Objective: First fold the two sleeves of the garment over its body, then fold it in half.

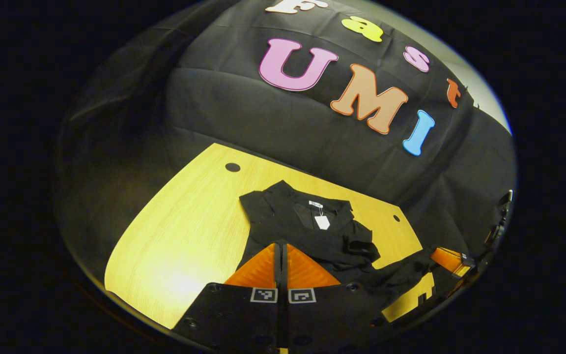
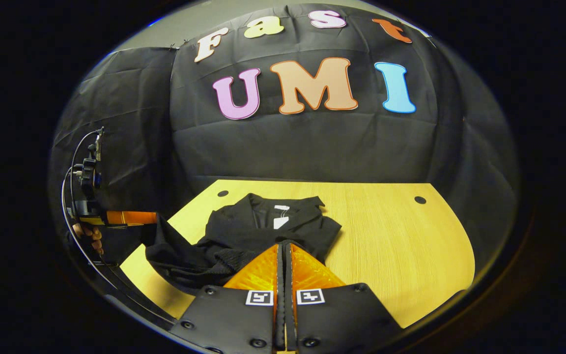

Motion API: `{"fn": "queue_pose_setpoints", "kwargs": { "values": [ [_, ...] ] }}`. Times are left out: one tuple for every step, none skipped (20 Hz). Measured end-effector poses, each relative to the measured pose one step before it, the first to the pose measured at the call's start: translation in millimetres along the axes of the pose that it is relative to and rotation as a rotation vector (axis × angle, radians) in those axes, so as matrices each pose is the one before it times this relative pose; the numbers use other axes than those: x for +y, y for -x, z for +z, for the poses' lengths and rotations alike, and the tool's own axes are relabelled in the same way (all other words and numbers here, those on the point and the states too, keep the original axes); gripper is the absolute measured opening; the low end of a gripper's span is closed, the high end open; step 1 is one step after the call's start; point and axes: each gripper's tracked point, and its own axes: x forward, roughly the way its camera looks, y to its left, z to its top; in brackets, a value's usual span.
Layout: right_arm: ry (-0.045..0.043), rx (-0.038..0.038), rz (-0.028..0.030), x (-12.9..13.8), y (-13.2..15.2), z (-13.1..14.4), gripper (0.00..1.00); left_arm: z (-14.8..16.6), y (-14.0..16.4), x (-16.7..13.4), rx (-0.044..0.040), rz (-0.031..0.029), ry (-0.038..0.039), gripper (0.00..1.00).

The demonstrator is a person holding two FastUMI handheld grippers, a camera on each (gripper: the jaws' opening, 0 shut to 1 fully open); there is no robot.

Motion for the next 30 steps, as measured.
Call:
{"fn": "queue_pose_setpoints", "kwargs": {
  "values": [
    [-0.00213,-0.00572,0.00057,-2.86,-7.14,6.55,0.03,8.88,-5.90,-3.09,-0.00574,-0.00248,-0.01055,0.00],
    [-0.00338,-0.00421,0.00313,-2.86,-7.21,6.27,0.03,8.28,-8.05,-1.53,-0.00718,0.00192,-0.01173,0.00],
    [-0.00320,-0.00271,0.00428,-2.43,-7.36,6.60,0.03,8.95,-8.04,-2.65,-0.00805,-0.00044,-0.00807,0.00],
    [-0.00128,-0.00528,0.00244,-3.74,-7.88,6.83,0.03,7.43,-8.90,-3.00,-0.00489,-0.00225,-0.00725,0.00],
    [0.00024,-0.00488,0.00157,-3.52,-8.82,6.64,0.03,7.55,-8.67,-2.38,-0.00246,0.00085,-0.00737,0.00],
    [-0.00003,-0.00328,0.00092,-4.40,-8.33,5.71,0.03,6.79,-9.44,-1.35,-0.00674,0.00042,-0.00797,0.00],
    [-0.00107,-0.00395,-0.00122,-5.49,-9.10,6.66,0.03,7.62,-9.18,-0.55,-0.00680,0.00251,-0.00730,0.00],
    [-0.00287,-0.00568,-0.00082,-4.68,-9.68,6.25,0.03,7.15,-11.38,-0.53,-0.01068,0.00316,-0.00413,0.00],
    [-0.00465,-0.00366,-0.00119,-5.06,-9.81,5.64,0.03,3.86,-11.31,0.10,-0.00033,0.00572,0.00033,0.00],
    [-0.00719,-0.00335,-0.00122,-5.52,-9.97,4.94,0.03,2.68,-9.88,-0.44,0.00405,0.00361,0.00152,0.00],
    [-0.00928,-0.00238,-0.00043,-5.34,-11.06,5.49,0.03,3.46,-9.41,1.44,0.00209,0.00789,-0.00056,0.00],
    [-0.00900,0.00100,0.00011,-5.18,-10.28,3.82,0.03,2.88,-12.20,0.76,0.00410,0.00526,-0.00400,0.00],
    [-0.00741,0.00063,-0.00101,-4.96,-9.56,4.05,0.03,2.73,-10.53,1.29,0.00223,0.00779,-0.00585,0.00],
    [-0.00586,0.00375,-0.00112,-4.72,-10.37,3.38,0.03,2.71,-10.42,0.94,0.00425,0.00494,-0.00811,0.00],
    [-0.00444,0.00404,-0.00053,-3.80,-10.34,2.61,0.03,2.18,-9.00,1.76,0.00075,0.00699,-0.00619,0.00],
    [-0.00291,0.00411,-0.00217,-3.71,-10.20,2.47,0.03,1.09,-10.78,1.18,0.00390,0.00623,-0.00296,0.00],
    [-0.00256,0.00639,0.00013,-3.21,-9.51,1.35,0.03,-0.23,-9.08,1.41,0.00713,0.00703,0.00087,0.00],
    [-0.00216,0.00590,0.00020,-2.54,-8.78,0.38,0.03,-1.88,-8.80,-0.08,0.00827,0.00282,0.00434,0.00],
    [-0.00067,0.00685,-0.00123,-2.12,-9.68,0.99,0.03,-0.71,-8.49,1.43,0.00448,0.00598,0.00103,0.00],
    [-0.00097,0.00830,0.00210,-2.36,-8.07,-0.32,0.03,-1.48,-8.77,2.51,0.00768,0.00915,0.00043,0.00],
    [0.00026,0.00816,0.00105,-2.08,-9.03,-0.14,0.03,-2.44,-7.77,0.97,0.00524,0.00589,0.00223,0.00],
    [0.00051,0.01046,-0.00103,-2.80,-8.11,-0.79,0.03,-1.86,-8.85,2.44,0.00717,0.00922,0.00292,0.00],
    [-0.00082,0.00770,0.00289,-1.40,-7.69,0.15,0.03,-1.80,-8.00,2.51,0.00646,0.00978,0.00142,0.00],
    [-0.00192,0.00381,0.00207,-0.87,-6.76,-0.26,0.03,-1.92,-7.29,2.08,0.00606,0.00808,-0.00050,0.00],
    [0.00041,-0.00099,-0.00843,-3.94,-7.43,2.07,0.03,0.23,-7.44,2.73,-0.00015,0.00784,-0.00405,0.00],
    [-0.01090,0.01378,-0.06301,-14.96,-3.82,-0.97,0.03,4.00,-7.27,18.30,-0.02171,0.08162,-0.02328,0.00],
    [-0.03349,-0.00048,-0.04370,-11.14,2.26,7.17,0.27,5.34,-5.96,19.25,-0.01938,0.08811,-0.02968,0.00],
    [-0.03723,-0.03972,0.01415,-6.58,-5.12,9.31,0.51,2.86,2.79,2.99,-0.01064,0.01722,-0.01122,0.02],
    [-0.03548,-0.02875,0.02079,4.21,-2.12,10.91,0.75,-0.93,9.69,-3.53,-0.00889,-0.00844,-0.00864,0.31],
    [-0.00108,-0.02985,0.00099,-3.35,5.32,6.15,0.99,14.65,3.43,-2.03,-0.03611,-0.00351,0.00013,0.60]
  ]
}}
